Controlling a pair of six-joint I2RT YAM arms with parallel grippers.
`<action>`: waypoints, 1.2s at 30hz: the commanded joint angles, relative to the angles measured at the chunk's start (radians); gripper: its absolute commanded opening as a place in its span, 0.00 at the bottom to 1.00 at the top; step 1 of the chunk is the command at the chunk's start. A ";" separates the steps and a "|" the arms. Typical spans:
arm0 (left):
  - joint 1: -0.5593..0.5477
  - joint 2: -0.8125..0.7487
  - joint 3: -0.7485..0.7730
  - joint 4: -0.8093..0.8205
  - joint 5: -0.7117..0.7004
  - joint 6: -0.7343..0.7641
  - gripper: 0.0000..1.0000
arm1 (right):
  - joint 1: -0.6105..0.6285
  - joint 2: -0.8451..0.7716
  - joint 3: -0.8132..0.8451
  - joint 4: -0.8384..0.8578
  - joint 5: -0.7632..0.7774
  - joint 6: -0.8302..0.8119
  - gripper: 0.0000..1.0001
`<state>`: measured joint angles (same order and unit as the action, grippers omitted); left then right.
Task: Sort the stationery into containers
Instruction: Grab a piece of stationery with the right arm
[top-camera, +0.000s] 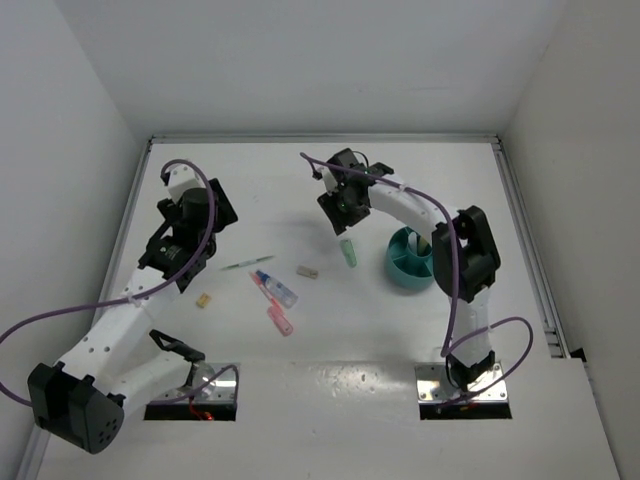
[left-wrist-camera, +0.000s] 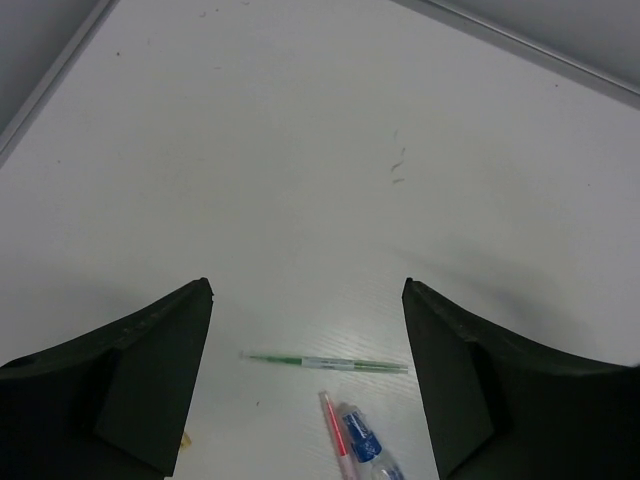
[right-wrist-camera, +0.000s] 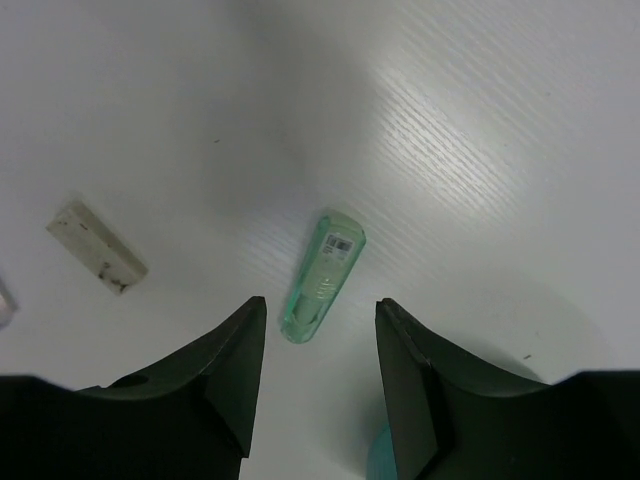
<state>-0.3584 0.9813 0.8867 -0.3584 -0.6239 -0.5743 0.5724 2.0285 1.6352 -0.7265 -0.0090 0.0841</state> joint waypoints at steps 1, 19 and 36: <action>0.013 0.003 0.001 0.012 0.012 -0.006 0.83 | 0.004 0.024 -0.009 0.004 0.063 0.036 0.49; 0.013 0.003 0.001 0.012 0.030 -0.006 0.85 | 0.004 0.182 0.041 -0.017 0.061 0.045 0.49; 0.013 0.003 0.001 0.012 0.070 0.004 0.85 | -0.006 0.004 0.040 0.013 0.027 -0.007 0.00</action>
<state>-0.3573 0.9909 0.8867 -0.3607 -0.5732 -0.5770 0.5709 2.1956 1.6547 -0.7620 -0.0071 0.0967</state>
